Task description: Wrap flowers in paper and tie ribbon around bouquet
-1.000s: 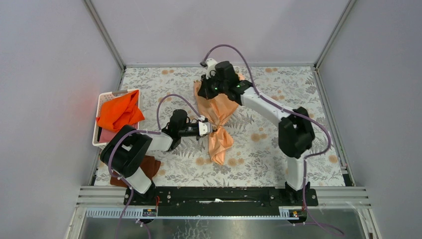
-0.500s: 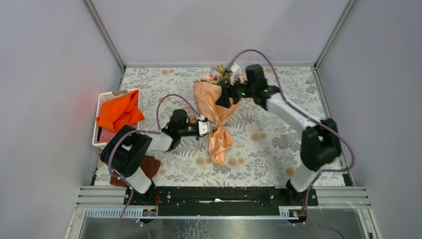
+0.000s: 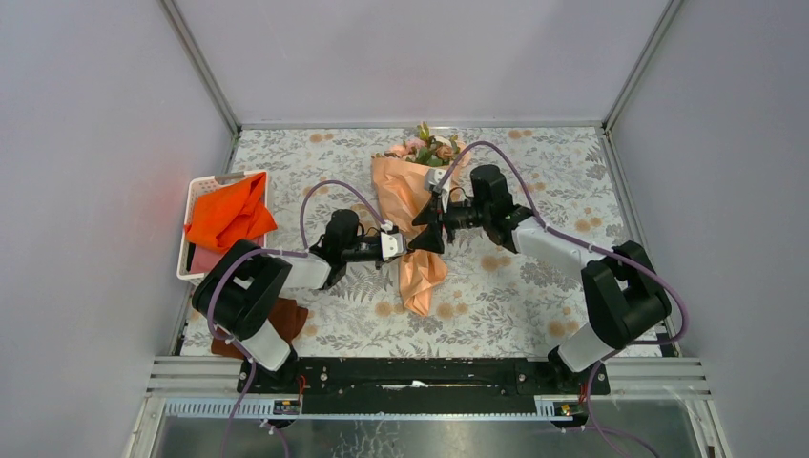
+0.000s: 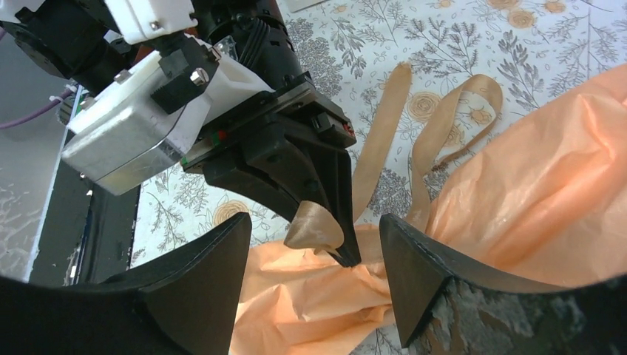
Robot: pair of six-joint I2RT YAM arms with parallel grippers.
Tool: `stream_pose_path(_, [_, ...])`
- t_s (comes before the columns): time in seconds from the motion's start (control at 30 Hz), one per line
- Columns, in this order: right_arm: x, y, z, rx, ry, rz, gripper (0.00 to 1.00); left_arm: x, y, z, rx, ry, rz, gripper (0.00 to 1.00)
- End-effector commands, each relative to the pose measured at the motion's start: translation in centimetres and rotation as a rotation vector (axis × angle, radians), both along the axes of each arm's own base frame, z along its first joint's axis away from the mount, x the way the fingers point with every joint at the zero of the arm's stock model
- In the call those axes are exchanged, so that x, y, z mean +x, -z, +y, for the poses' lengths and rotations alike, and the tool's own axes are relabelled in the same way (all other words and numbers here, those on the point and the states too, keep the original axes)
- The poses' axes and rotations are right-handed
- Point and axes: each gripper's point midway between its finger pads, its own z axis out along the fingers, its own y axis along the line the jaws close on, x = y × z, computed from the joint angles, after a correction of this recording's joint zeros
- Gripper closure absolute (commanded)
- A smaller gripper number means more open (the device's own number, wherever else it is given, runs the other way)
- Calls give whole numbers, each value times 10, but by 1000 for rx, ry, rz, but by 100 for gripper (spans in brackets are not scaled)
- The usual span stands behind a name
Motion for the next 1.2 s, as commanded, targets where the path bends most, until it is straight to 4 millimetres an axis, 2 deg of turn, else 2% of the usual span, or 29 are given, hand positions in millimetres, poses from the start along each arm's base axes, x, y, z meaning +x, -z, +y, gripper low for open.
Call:
stream_pose_path(0.0, [8,-9,18,45,-27,-75,30,6,-7,-3,-1,-1,-37,100])
stream_pose_path(0.17, [7,1,17,3,-47,-60,35,6,-7,-3,3,0,-35,100])
stream_pose_path(0.3, [2,13,19,-22,-58,-26,47,7,-6,-3,3,0,-33,100])
stream_pose_path(0.33, [1,14,20,-23,-61,-20,51,7,-6,-4,3,0,-33,100])
stream_pose_path(0.4, [-1,15,23,-14,-69,-5,66,8,-6,-4,5,0,-32,100])
stream_pose_path(0.47, [-4,13,25,-5,-82,17,92,8,-6,-4,5,0,-30,100])
stream_pose_path(0.5, [-3,11,25,-11,-75,26,99,8,-6,-4,5,0,-31,100])
stream_pose_path(0.57, [5,8,21,-22,-17,35,100,9,-7,-4,4,-2,-32,98])
stream_pose_path(0.63, [17,4,13,-12,58,45,100,10,-11,-2,6,-21,-38,52])
stream_pose_path(0.67, [23,4,9,-5,96,54,100,12,-15,0,8,-33,-48,32])
stream_pose_path(0.7, [29,4,5,0,131,55,100,13,-18,2,13,-43,-54,22])
stream_pose_path(0.77, [35,8,2,-15,165,64,100,13,-24,7,43,-40,-58,13])
stream_pose_path(0.83, [37,12,2,-26,181,88,100,8,-24,17,108,-10,-61,7])
stream_pose_path(0.9, [39,14,1,-32,197,101,100,9,-24,35,176,-9,-53,6])
stream_pose_path(0.97, [40,13,-1,-33,210,99,100,23,-28,57,210,-98,35,5])
stream_pose_path(1.07, [40,10,-1,-27,218,91,100,80,-36,103,196,-465,226,8])
stream_pose_path(1.1, [41,10,0,-25,217,92,100,98,-34,120,197,-595,268,16])
stream_pose_path(1.17, [41,10,1,-18,213,97,100,122,-19,149,249,-810,336,27])
